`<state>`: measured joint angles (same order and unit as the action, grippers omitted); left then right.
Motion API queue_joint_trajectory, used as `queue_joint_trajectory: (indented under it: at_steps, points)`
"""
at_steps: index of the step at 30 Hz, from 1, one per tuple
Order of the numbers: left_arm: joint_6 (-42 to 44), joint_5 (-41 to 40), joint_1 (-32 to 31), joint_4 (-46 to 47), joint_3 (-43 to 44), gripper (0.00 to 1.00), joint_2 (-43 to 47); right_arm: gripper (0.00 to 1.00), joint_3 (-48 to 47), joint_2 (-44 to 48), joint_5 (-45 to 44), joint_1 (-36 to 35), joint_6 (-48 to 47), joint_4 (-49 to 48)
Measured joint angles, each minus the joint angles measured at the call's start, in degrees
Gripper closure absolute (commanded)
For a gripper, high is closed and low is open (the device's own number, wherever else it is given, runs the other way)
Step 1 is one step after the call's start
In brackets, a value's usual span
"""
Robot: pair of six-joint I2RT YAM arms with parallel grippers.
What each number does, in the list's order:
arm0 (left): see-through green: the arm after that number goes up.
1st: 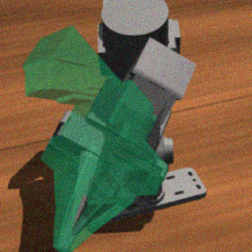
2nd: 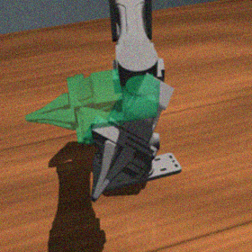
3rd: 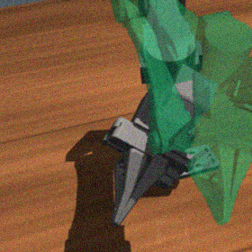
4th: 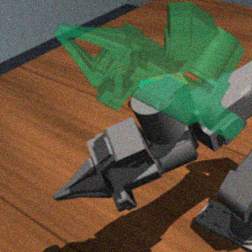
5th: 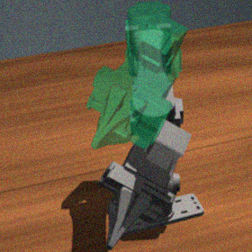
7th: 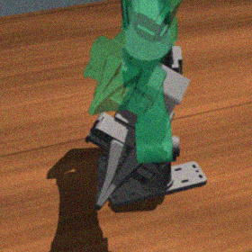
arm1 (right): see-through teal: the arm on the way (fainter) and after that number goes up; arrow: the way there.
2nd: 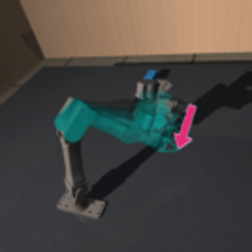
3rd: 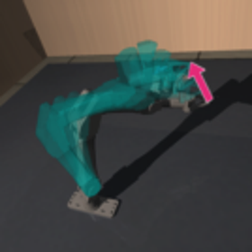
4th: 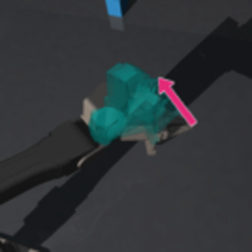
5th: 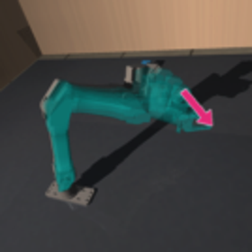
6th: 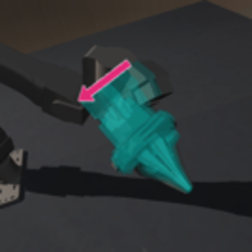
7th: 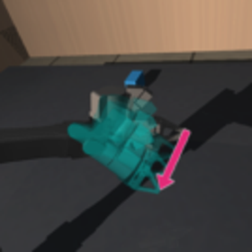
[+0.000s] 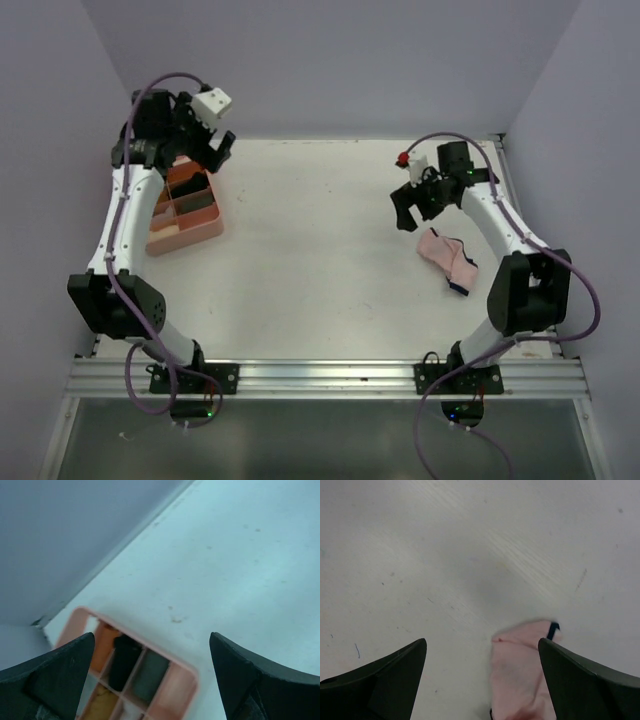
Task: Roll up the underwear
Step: Flatten the underwear
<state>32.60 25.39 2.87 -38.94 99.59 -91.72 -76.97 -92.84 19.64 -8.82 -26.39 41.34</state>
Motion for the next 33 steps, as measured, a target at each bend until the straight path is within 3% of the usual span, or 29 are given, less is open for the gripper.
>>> queue_joint_trajectory:
  at_steps: [5,10,14,19,22,23,25,26,28,33]
  points:
    - [-5.29,0.09,-11.04,-0.55,-9.79,0.0,3.34,0.03,-2.62,-2.95,2.64,13.4,-1.55,8.09]
    - [-7.13,8.35,-10.71,-2.19,-17.29,0.0,6.4,0.05,-9.4,-10.91,4.02,25.14,-9.94,17.9]
    - [-8.11,11.39,-12.87,-1.9,-20.35,0.0,7.34,0.15,-17.38,-21.07,6.12,28.04,-14.62,24.11]
    - [-8.66,12.17,-15.85,-1.92,-20.81,0.0,8.81,0.19,-21.51,-27.69,9.7,27.43,-16.26,28.68]
    - [-8.63,12.09,-15.65,-1.22,-22.71,0.0,11.04,0.43,-19.34,-27.71,11.19,26.08,-17.14,30.18]
    - [-8.66,12.07,-15.65,-1.07,-23.76,0.0,11.91,0.61,-18.03,-27.71,11.54,25.42,-17.31,30.38]
    - [-8.72,12.15,-15.67,-0.02,-26.16,0.0,13.35,0.74,-15.15,-27.71,11.8,23.8,-17.57,30.69]
    - [-8.98,12.28,-15.67,0.52,-27.43,0.0,13.88,0.88,-14.25,-27.71,12.11,22.91,-17.51,31.15]
    - [-9.11,12.79,-15.65,1.68,-29.7,0.0,14.21,1.0,-13.88,-27.67,13.25,21.09,-17.44,31.89]
    - [-9.51,14.4,-15.65,4.24,-32.87,0.0,13.57,1.0,-13.9,-24.9,16.44,15.19,-16.5,32.04]
